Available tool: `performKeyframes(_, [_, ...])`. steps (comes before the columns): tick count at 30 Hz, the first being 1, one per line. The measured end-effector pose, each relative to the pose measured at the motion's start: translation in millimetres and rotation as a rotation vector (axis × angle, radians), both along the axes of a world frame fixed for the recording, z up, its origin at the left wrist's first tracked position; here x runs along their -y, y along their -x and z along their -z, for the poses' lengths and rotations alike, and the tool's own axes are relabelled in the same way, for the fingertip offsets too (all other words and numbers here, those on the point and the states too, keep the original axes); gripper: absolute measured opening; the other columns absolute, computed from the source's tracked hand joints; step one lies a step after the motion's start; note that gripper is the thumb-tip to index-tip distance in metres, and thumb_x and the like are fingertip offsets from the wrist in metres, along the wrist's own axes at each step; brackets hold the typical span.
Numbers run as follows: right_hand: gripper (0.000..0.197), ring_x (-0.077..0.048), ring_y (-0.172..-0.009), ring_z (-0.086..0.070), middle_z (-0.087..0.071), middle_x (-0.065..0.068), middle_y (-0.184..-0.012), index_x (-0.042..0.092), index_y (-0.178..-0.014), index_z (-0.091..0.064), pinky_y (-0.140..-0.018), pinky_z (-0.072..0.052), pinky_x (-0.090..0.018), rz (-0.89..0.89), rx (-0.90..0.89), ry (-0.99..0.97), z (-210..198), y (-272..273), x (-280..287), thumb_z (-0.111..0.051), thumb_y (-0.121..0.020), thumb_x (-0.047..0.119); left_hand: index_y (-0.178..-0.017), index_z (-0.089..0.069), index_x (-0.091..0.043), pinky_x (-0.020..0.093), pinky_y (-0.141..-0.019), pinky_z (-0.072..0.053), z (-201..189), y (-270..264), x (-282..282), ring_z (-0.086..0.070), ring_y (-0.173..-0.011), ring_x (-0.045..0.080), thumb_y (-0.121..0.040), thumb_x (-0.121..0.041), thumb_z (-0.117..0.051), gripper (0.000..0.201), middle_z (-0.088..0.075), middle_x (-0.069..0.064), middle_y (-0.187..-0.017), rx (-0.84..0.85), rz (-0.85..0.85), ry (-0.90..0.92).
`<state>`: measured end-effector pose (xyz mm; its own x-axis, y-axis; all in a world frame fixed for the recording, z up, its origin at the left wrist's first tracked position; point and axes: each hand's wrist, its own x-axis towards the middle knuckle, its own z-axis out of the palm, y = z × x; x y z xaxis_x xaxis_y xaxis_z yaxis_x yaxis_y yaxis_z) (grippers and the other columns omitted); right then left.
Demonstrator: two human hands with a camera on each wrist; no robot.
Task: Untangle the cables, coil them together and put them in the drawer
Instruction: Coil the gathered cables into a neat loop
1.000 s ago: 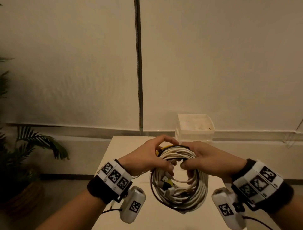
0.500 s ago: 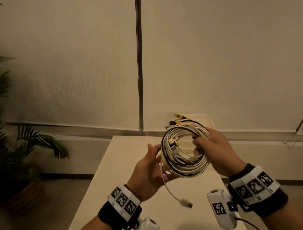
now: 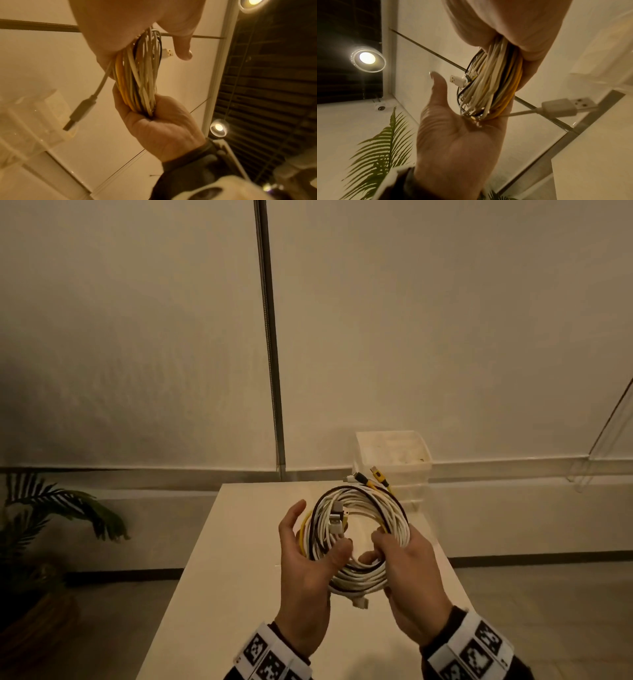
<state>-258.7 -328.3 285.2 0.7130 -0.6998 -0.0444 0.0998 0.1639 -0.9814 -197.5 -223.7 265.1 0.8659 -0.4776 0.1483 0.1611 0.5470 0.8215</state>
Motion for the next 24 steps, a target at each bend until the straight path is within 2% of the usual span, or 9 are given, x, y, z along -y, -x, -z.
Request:
performKeyframes(2, [0.018, -0.033, -0.085, -0.069, -0.072, -0.011, -0.093, 0.019, -0.102, -0.065, -0.079, -0.058, -0.050, 0.013, -0.026, 0.041, 11, 3, -6, -0.054, -0.092, 0.009, -0.129, -0.047, -0.037, 0.033, -0.076, -0.059, 6, 1, -1, -0.071, -0.098, 0.022, -0.054, -0.014, -0.094, 0.091, -0.070, 0.003, -0.111, 0.094, -0.140, -0.144])
performKeyframes(3, [0.017, -0.030, -0.086, -0.070, -0.073, -0.007, -0.092, 0.022, -0.103, -0.065, -0.081, -0.057, -0.050, 0.009, -0.046, 0.071, 14, 6, -11, -0.055, -0.093, 0.012, -0.126, -0.049, -0.035, 0.031, -0.074, -0.059, 8, 0, -1, -0.071, -0.095, 0.021, -0.059, -0.004, -0.090, 0.084, -0.070, 0.001, -0.108, 0.105, -0.203, -0.180])
performKeyframes(7, [0.015, -0.028, -0.077, -0.071, -0.073, -0.011, -0.083, 0.014, -0.103, -0.065, -0.072, -0.059, -0.042, -0.118, -0.109, -0.015, 20, 16, -24, -0.058, -0.091, 0.009, -0.113, -0.060, -0.015, 0.037, -0.069, -0.059, 13, -9, -8, -0.070, -0.091, 0.035, -0.073, 0.019, -0.070, 0.054, -0.073, 0.013, -0.097, -0.067, -0.203, -0.105])
performKeyframes(10, [0.014, -0.022, -0.082, -0.068, -0.073, -0.007, -0.088, 0.019, -0.102, -0.067, -0.073, -0.056, -0.040, -0.191, -0.181, -0.141, 22, 18, -26, -0.062, -0.090, 0.018, -0.105, -0.064, -0.014, 0.041, -0.067, -0.058, 16, -12, -11, -0.069, -0.080, 0.032, -0.067, 0.021, -0.070, 0.052, -0.073, 0.013, -0.086, -0.107, -0.220, -0.110])
performKeyframes(12, [0.017, -0.021, -0.098, -0.063, -0.073, 0.001, -0.099, 0.029, -0.105, -0.066, -0.087, -0.047, -0.052, -0.214, -0.247, -0.213, 26, 16, -23, -0.065, -0.088, 0.028, -0.103, -0.064, -0.014, 0.040, -0.064, -0.056, 14, -11, -12, -0.068, -0.072, 0.029, -0.063, 0.023, -0.067, 0.054, -0.072, 0.010, -0.079, -0.122, -0.238, -0.091])
performKeyframes(14, [0.020, -0.024, -0.102, -0.060, -0.073, 0.004, -0.099, 0.030, -0.107, -0.066, -0.090, -0.039, -0.062, -0.236, -0.241, -0.315, 27, 13, -25, -0.065, -0.087, 0.030, -0.103, -0.063, -0.012, 0.036, -0.059, -0.054, 14, -13, -12, -0.065, -0.065, 0.026, -0.059, 0.022, -0.066, 0.056, -0.070, 0.010, -0.075, -0.145, -0.257, -0.064])
performKeyframes(18, [0.035, -0.038, -0.096, -0.068, -0.073, -0.016, -0.103, 0.013, -0.111, -0.066, -0.083, -0.051, -0.052, -0.231, 0.009, -0.497, 24, 5, -34, -0.068, -0.076, 0.017, -0.108, -0.061, -0.010, 0.037, -0.060, -0.052, 17, -12, -12, -0.061, -0.064, 0.026, -0.054, 0.012, -0.064, 0.060, -0.067, 0.015, -0.077, -0.171, -0.253, -0.007])
performKeyframes(21, [0.025, -0.033, -0.093, -0.070, -0.074, -0.017, -0.100, 0.009, -0.108, -0.069, -0.082, -0.055, -0.044, -0.081, 0.056, -0.301, 26, -2, -36, -0.062, -0.085, 0.003, -0.115, -0.058, -0.011, 0.042, -0.068, -0.057, 28, -13, -14, -0.068, -0.075, 0.033, -0.072, 0.021, -0.063, 0.054, -0.072, 0.014, -0.088, -0.159, -0.199, -0.050])
performKeyframes(24, [0.017, -0.033, -0.087, -0.070, -0.074, -0.015, -0.090, 0.016, -0.100, -0.071, -0.079, -0.057, -0.047, -0.021, -0.025, -0.079, 35, 3, -36, -0.060, -0.090, 0.007, -0.119, -0.054, -0.015, 0.048, -0.082, -0.057, 44, -18, -23, -0.071, -0.093, 0.033, -0.075, 0.017, -0.068, 0.056, -0.074, 0.012, -0.098, -0.099, -0.091, -0.186])
